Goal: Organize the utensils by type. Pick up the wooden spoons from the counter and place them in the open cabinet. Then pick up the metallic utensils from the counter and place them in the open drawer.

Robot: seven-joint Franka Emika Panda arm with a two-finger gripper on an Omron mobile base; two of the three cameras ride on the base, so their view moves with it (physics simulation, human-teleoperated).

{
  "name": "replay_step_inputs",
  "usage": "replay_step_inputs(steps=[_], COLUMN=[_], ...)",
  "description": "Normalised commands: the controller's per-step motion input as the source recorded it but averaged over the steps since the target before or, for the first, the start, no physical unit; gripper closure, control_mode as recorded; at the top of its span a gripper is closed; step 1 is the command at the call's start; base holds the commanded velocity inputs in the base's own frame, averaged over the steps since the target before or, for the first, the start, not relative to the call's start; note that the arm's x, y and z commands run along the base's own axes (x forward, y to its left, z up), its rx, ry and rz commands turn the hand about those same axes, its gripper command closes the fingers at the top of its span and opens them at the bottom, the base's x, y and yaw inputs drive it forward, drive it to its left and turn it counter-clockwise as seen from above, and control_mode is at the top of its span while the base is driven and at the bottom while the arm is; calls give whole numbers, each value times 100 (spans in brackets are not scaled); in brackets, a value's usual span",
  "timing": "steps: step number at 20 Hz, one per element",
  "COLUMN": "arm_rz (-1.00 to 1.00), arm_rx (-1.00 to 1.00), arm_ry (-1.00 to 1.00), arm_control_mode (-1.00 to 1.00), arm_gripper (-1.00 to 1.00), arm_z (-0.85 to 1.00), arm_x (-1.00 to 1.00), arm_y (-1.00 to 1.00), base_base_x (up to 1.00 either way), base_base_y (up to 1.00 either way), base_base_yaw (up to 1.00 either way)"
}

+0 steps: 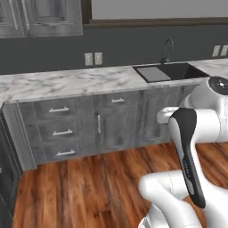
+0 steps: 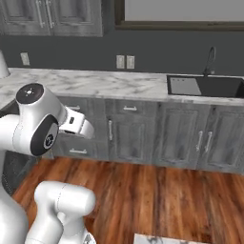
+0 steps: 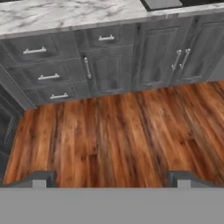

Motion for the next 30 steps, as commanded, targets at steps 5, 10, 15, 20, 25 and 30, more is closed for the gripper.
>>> replay_step_inputs(steps=[5, 10, 15, 20, 25, 30], arm_rz=[0, 0, 0, 0, 0, 0], arm_rx=[0, 0, 0, 0, 0, 0], arm_ry=[0, 0, 0, 0, 0, 0], arm_control_mode=[100, 100, 100, 100, 100, 100], arm_gripper=[-100, -100, -100, -100, -100, -100], arm_z=[0, 0, 0, 0, 0, 0], arm_x=[0, 0, 0, 0, 0, 0], arm_y=[0, 0, 0, 0, 0, 0], base_base_x=[-13, -4, 20, 43, 36, 91], base_base_y=[29, 32, 75, 99, 82, 13], base_base_yaw=[-48, -84, -70, -44, -31, -19])
